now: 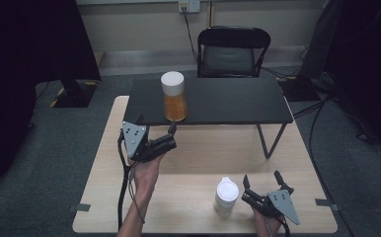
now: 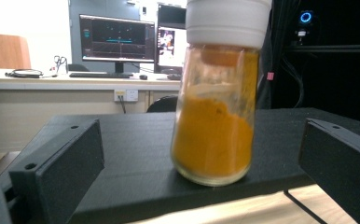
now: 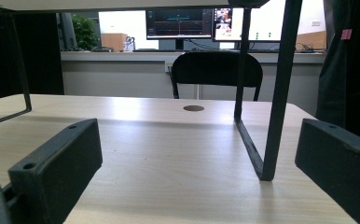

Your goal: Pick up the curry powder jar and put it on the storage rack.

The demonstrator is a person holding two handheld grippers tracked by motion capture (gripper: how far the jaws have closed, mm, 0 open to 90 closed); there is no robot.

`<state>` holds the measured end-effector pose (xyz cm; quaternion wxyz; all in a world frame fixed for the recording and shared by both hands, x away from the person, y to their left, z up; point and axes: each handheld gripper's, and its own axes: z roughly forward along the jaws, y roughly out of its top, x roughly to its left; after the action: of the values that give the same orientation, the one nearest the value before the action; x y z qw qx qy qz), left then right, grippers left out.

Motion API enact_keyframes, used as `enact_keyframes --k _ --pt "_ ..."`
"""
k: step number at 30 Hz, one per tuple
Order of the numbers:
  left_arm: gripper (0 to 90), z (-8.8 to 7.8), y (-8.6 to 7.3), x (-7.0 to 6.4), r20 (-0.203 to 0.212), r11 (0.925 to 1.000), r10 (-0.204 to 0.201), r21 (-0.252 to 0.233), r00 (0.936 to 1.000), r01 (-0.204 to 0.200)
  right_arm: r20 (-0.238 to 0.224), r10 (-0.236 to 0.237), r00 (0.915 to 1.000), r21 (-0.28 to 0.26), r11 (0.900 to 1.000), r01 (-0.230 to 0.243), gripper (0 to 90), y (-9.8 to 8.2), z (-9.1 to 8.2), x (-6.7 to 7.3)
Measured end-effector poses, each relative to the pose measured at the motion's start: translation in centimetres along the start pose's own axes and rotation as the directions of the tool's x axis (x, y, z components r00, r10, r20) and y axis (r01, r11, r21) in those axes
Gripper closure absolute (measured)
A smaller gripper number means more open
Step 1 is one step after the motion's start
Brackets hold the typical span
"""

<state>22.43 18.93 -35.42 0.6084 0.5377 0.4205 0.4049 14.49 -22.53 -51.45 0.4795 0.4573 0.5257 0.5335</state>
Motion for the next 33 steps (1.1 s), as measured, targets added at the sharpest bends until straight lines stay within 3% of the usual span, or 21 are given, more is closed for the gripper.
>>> enact_keyframes --k 16,33 --pt "0.0 -2.9 -4.0 0.8 -0.013 0.9998 -0.019 -0.006 0.9997 0.019 0.0 0.0 1.0 0.0 1.0 0.0 0.0 0.0 0.0 0.0" --pt "0.0 -5.5 -7.6 0.7 -0.047 0.9996 0.026 -0.005 0.9986 -0.026 0.0 0.0 1.0 0.0 1.0 0.0 0.0 0.0 0.0 0.0"
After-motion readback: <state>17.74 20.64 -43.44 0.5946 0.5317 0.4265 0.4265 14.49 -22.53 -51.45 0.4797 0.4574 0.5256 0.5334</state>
